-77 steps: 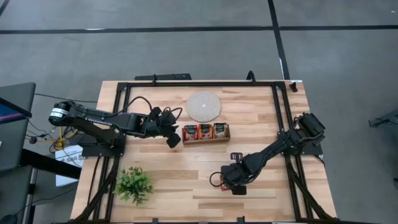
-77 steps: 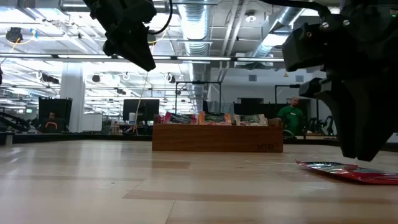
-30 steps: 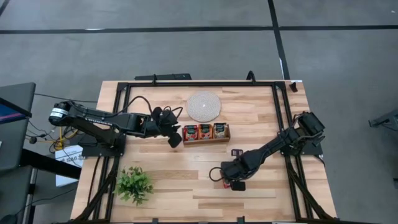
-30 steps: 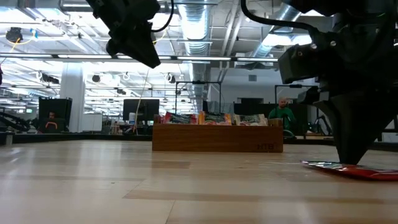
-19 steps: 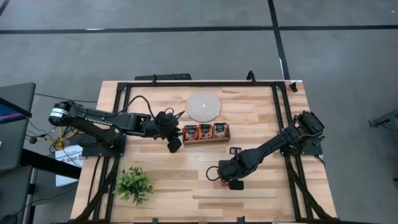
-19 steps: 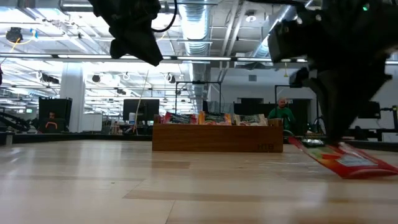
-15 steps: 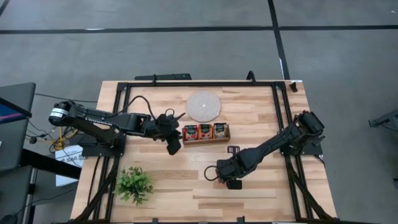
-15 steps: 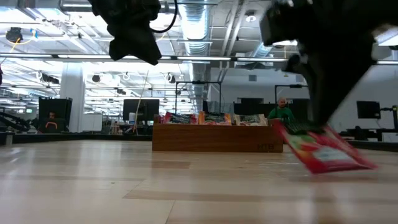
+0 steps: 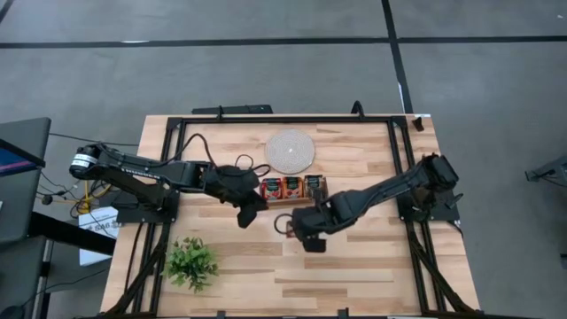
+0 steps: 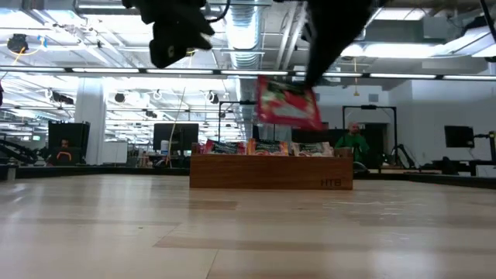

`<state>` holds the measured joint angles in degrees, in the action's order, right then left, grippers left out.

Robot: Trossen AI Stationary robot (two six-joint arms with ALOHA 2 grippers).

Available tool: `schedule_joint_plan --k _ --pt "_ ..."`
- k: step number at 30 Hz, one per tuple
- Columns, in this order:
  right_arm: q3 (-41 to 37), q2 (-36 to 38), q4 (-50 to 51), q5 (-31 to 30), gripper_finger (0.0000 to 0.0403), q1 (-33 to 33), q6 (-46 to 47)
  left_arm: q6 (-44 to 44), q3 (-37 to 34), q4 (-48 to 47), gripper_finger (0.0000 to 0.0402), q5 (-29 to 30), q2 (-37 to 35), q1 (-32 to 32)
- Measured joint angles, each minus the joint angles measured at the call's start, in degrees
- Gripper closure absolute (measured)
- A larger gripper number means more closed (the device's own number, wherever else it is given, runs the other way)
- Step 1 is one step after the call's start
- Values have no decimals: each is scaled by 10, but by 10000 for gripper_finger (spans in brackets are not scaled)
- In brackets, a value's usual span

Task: Pick & Place Tea
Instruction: Put the red tea bag into the left section of the wooden organizer

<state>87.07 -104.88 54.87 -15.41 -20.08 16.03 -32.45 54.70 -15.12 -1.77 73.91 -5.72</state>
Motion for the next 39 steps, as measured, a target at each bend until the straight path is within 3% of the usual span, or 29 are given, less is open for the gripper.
schedule_joint_plan --k 14,32,39 --pt "65 0 -21 -30 403 53 -78 37 0 44 312 -15 46 -1" --pt "67 0 -30 -29 403 61 -101 48 0 101 313 7 68 -1" --pt "67 0 -31 -29 403 64 -101 47 0 92 375 19 68 -1"
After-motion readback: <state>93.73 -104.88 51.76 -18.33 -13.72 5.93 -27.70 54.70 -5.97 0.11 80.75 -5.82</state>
